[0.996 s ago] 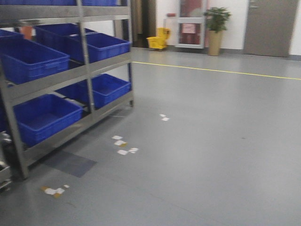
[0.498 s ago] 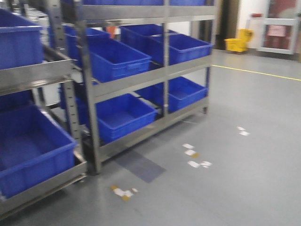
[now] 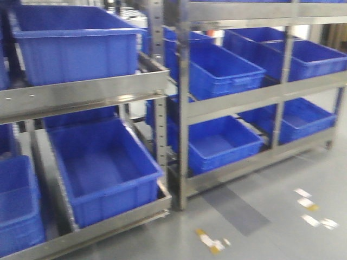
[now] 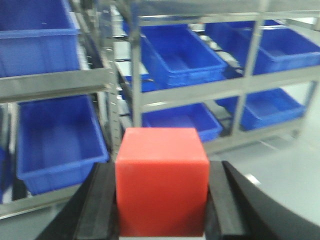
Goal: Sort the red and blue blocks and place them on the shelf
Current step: 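Turn the base toward the shelf of blue bins and approach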
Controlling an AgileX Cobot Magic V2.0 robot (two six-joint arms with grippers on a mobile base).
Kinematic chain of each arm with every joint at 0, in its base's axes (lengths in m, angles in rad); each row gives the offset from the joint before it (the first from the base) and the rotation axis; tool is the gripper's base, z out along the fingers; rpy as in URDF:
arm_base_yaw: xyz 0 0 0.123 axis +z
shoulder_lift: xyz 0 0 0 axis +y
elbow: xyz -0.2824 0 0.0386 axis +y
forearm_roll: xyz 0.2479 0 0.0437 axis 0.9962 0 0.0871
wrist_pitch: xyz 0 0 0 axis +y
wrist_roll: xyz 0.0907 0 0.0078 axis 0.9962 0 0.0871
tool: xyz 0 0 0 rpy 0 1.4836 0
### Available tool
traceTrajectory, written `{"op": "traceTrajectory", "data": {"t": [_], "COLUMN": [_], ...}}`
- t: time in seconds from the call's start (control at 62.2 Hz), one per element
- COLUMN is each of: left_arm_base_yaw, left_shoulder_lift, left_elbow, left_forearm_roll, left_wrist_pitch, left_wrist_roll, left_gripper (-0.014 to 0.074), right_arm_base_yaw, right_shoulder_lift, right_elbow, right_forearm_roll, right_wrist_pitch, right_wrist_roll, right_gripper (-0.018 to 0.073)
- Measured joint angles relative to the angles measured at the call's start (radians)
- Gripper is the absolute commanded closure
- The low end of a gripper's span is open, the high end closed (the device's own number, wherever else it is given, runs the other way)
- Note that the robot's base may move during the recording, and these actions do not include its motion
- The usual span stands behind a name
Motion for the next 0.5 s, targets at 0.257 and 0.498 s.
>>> {"op": "traceTrajectory", "data": {"t": [0.257, 0.498], "left_arm_base_yaw": [0.000, 0.000], "left_shoulder_lift": [0.000, 0.000], "left_elbow": [0.000, 0.000], "left_forearm_roll": [0.000, 0.000], "left_wrist_pitch": [0.000, 0.000], "left_wrist_roll": [0.000, 0.000], "left_gripper": [0.0465, 0.0465], "right_arm_base_yaw": [0.000, 0.000], "right_shoulder_lift": [0.000, 0.000], "right_elbow": [0.000, 0.000], "right_forearm_roll": [0.000, 0.000], "right_wrist_pitch": [0.000, 0.000], "right_wrist_roll": [0.000, 0.000], "right_gripper": [0.0504, 0.0504]}}
